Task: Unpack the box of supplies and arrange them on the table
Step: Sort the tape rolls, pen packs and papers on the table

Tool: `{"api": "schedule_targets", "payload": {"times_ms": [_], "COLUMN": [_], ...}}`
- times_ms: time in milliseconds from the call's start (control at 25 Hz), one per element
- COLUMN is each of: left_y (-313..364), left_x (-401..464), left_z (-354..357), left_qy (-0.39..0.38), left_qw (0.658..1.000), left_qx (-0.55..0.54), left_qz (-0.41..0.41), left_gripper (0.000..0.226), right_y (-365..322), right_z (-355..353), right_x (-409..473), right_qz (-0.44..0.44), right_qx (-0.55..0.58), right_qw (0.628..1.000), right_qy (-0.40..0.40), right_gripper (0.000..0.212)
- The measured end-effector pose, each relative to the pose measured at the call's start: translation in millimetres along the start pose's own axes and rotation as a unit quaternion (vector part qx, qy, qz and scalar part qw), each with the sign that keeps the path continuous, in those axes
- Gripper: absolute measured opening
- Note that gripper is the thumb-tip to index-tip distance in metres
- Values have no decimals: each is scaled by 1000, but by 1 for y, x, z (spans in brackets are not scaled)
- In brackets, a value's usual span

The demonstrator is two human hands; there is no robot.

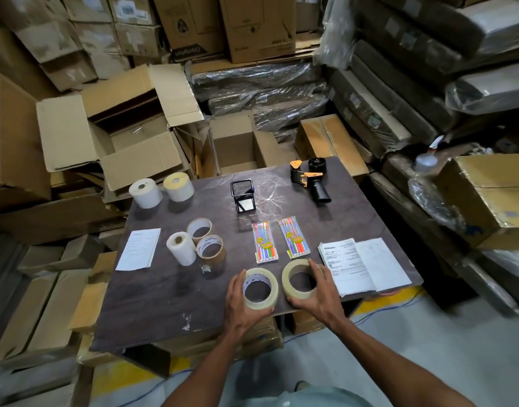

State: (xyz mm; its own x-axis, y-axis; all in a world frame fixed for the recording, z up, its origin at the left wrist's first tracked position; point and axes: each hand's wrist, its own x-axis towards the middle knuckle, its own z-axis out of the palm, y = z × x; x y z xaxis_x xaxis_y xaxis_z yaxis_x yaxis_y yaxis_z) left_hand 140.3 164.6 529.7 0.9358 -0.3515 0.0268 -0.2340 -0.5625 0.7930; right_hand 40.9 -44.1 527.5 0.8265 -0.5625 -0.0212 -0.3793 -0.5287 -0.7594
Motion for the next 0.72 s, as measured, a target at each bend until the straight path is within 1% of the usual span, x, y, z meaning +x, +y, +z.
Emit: {"api": "schedule_targets", "payload": {"times_ms": [120,400,520,720], "left_y": [7,18,22,26], "left_x": [2,14,20,39], "left_z": [-12,-69,-95,-141], "left_qy": [18,100,106,115], "left_qw": [1000,992,990,985], "left_qx": [-19,-40,-46,-32], "left_qz": [13,69,79,124], "left_gripper": [108,99,98,103], "right_y": [-11,-66,-90,-145], "right_z": [-2,-1,4,6], "right_x": [-1,14,21,36], "right_qz": [-1,-43,-70,-107], "right_qx": [9,48,58,71], "right_qw": [1000,996,994,989], "right_qy": [18,61,68,76], "right_gripper": [115,108,111,114]}}
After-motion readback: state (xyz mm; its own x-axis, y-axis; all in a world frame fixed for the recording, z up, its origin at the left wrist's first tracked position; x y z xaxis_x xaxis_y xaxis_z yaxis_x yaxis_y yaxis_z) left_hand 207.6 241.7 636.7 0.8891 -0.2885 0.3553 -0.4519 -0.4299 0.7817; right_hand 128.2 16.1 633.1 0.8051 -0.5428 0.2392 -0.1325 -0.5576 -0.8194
